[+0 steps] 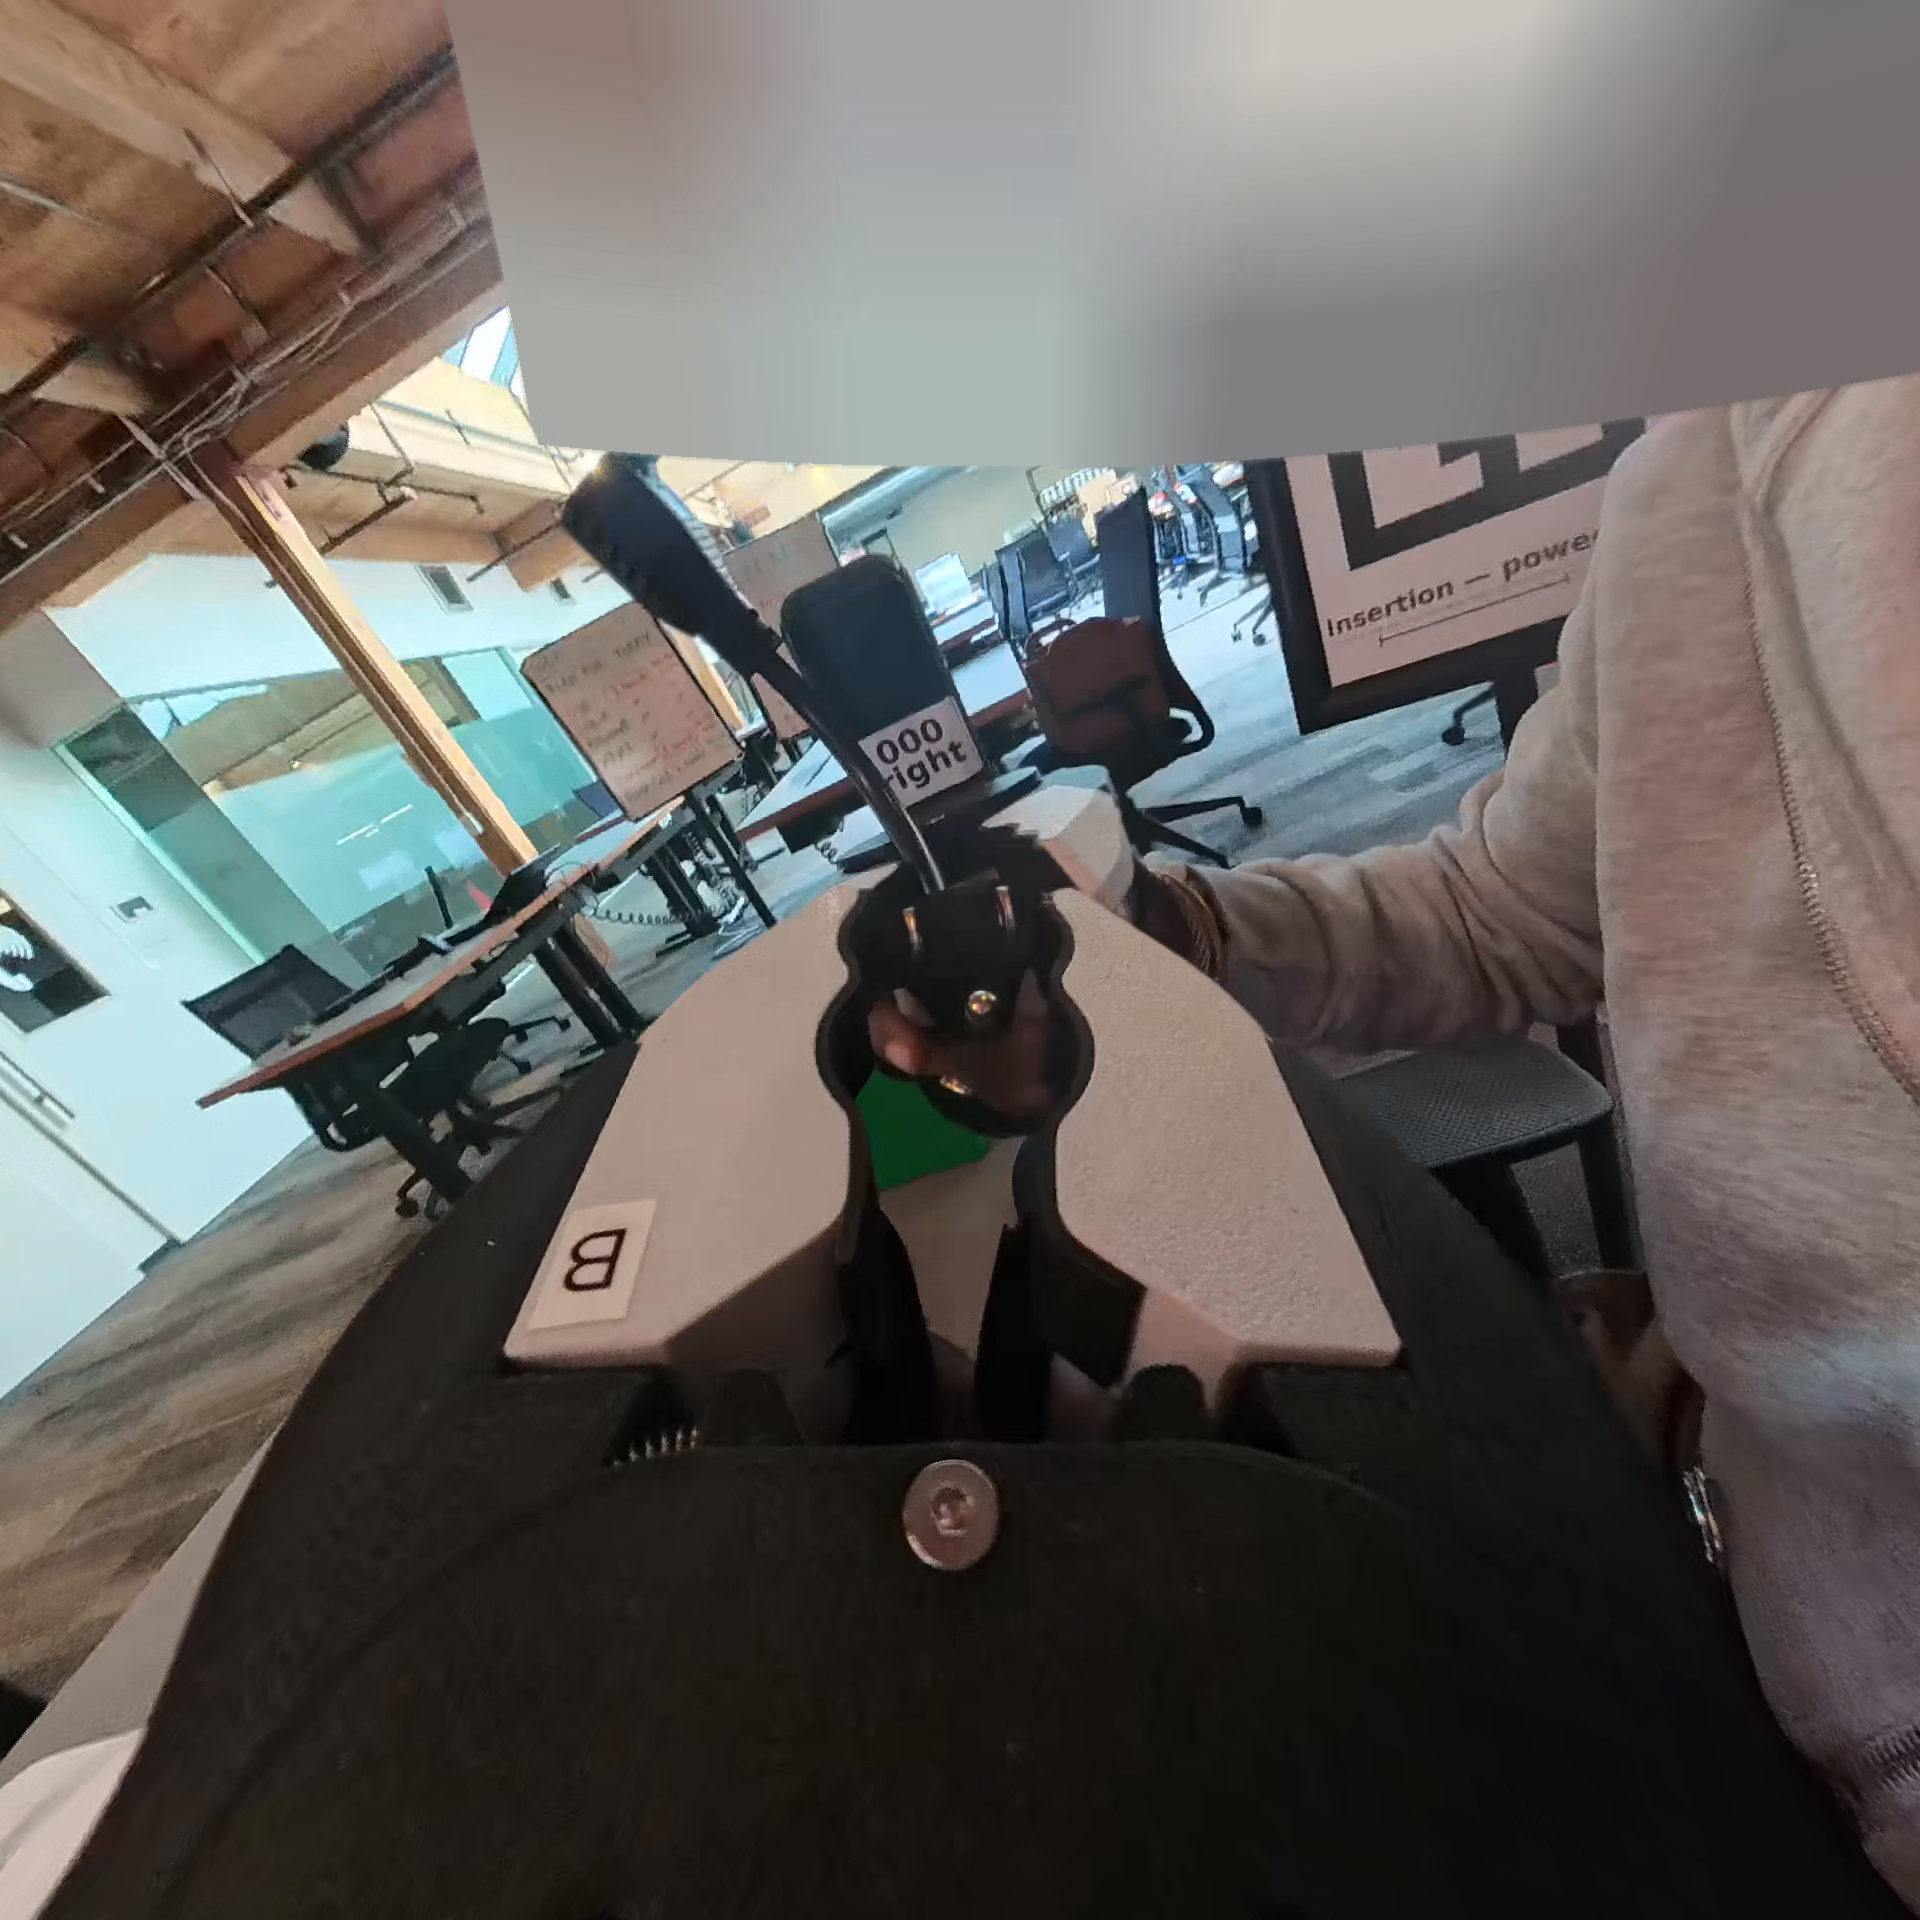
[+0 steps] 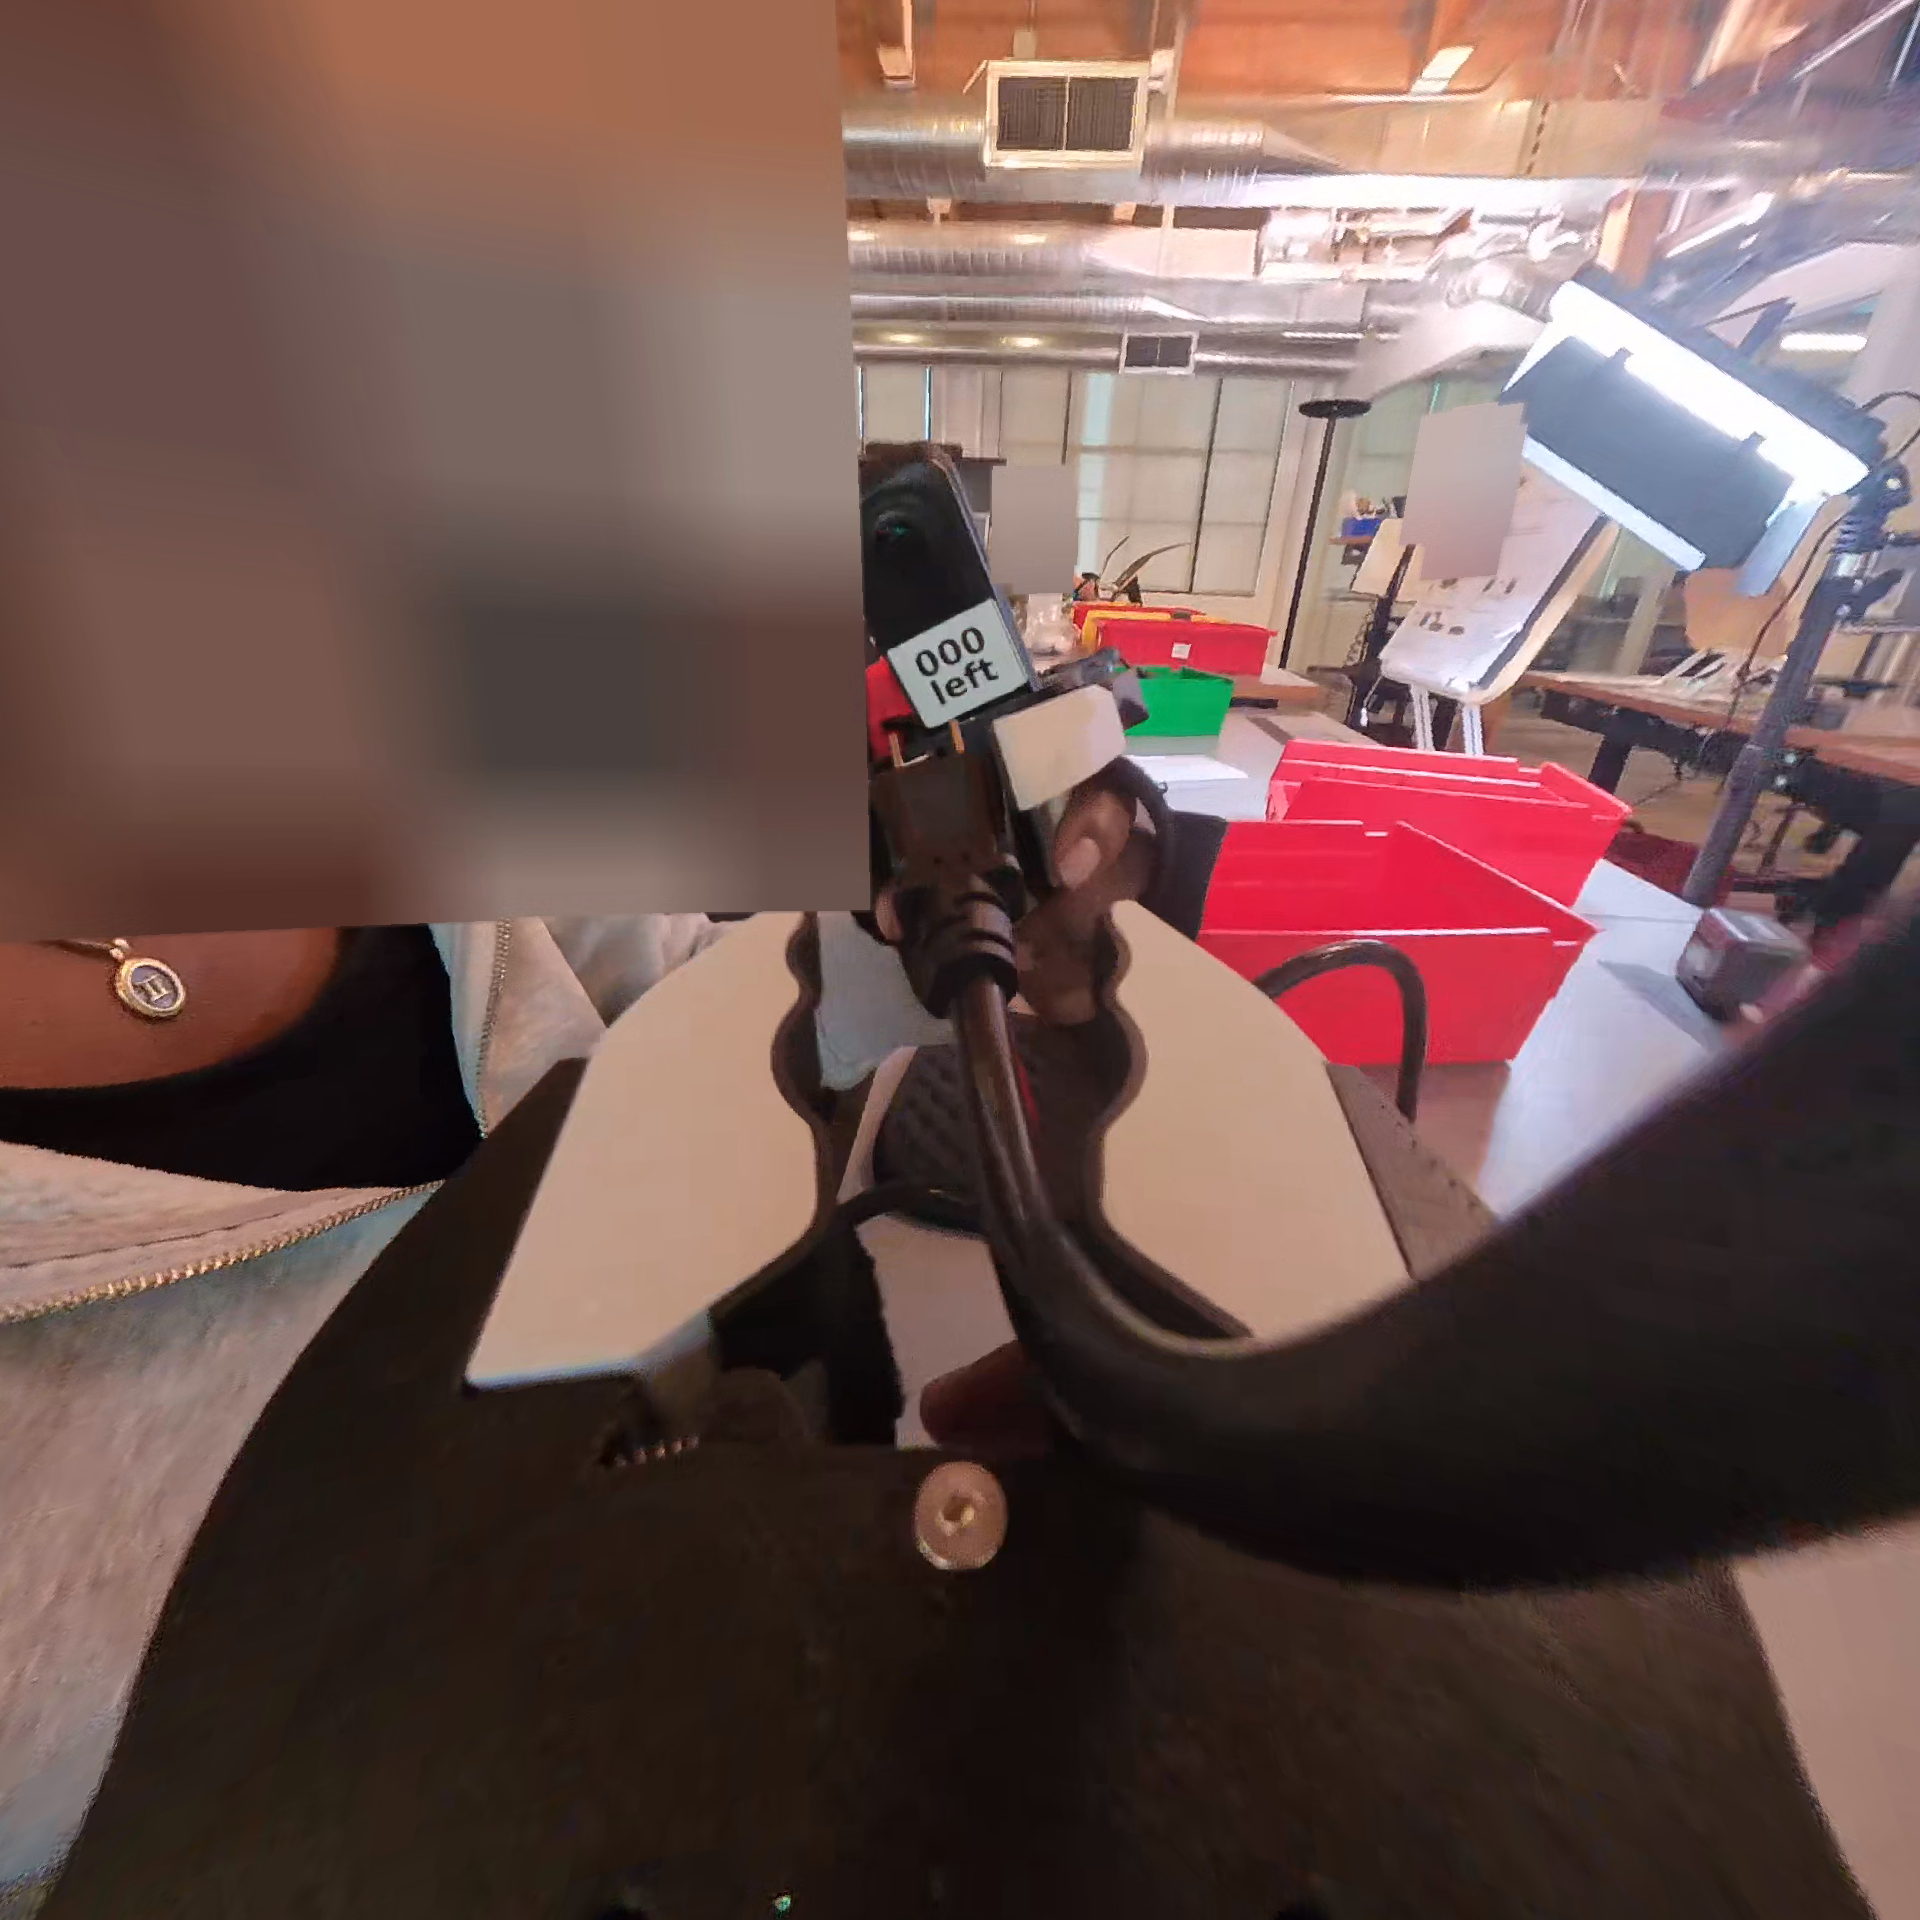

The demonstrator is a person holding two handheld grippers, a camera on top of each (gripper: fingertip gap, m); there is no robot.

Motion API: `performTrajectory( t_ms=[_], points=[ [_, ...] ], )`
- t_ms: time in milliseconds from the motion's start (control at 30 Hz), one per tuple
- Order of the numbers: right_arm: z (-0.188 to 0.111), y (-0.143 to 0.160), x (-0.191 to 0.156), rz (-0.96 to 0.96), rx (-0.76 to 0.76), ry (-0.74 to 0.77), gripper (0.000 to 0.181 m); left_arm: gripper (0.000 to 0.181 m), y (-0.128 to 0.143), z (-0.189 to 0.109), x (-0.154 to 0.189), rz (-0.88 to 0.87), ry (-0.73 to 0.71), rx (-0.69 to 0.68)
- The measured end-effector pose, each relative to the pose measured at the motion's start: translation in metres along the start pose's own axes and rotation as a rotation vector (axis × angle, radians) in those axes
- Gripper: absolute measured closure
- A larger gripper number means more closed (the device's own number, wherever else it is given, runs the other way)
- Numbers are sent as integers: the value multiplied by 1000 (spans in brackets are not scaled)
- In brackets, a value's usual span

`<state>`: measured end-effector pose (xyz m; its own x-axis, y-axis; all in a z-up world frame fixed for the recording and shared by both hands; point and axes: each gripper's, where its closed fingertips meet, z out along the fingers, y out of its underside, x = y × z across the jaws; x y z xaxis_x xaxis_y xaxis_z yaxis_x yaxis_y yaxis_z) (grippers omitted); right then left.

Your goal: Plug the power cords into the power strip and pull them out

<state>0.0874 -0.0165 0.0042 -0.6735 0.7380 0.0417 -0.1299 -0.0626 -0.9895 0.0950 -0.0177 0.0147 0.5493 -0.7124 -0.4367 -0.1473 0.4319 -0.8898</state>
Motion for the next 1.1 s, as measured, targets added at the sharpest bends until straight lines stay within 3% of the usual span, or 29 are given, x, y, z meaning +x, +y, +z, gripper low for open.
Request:
performTrajectory(
  t_ms=[133,367,433,533,600,700,800,1100],
  points=[
    [3,-7,-3,2,81,-40,155,152,-2,1,2,-8,-6,72],
    [5,-3,-1,-14,21,-39,157,152,-2,2,0,-68,-33,112],
    [2,4,2,27,-57,-22,158,151,11,-2,0,-65,-48,-35],
    [-10,14,5,91,-200,14,158,123,36,-37,1,-123,-80,-291],
    [-20,26,9,124,-311,59,158,108,64,-71,6,-265,-107,-432],
    [-31,49,16,187,-468,107,158,107,119,-102,10,-430,-192,-566],
    [-37,71,21,236,-593,127,158,104,161,-107,25,-503,-192,-665],
    [-41,115,35,270,-974,75,157,110,198,-91,43,-497,-75,-802]
  ],
)
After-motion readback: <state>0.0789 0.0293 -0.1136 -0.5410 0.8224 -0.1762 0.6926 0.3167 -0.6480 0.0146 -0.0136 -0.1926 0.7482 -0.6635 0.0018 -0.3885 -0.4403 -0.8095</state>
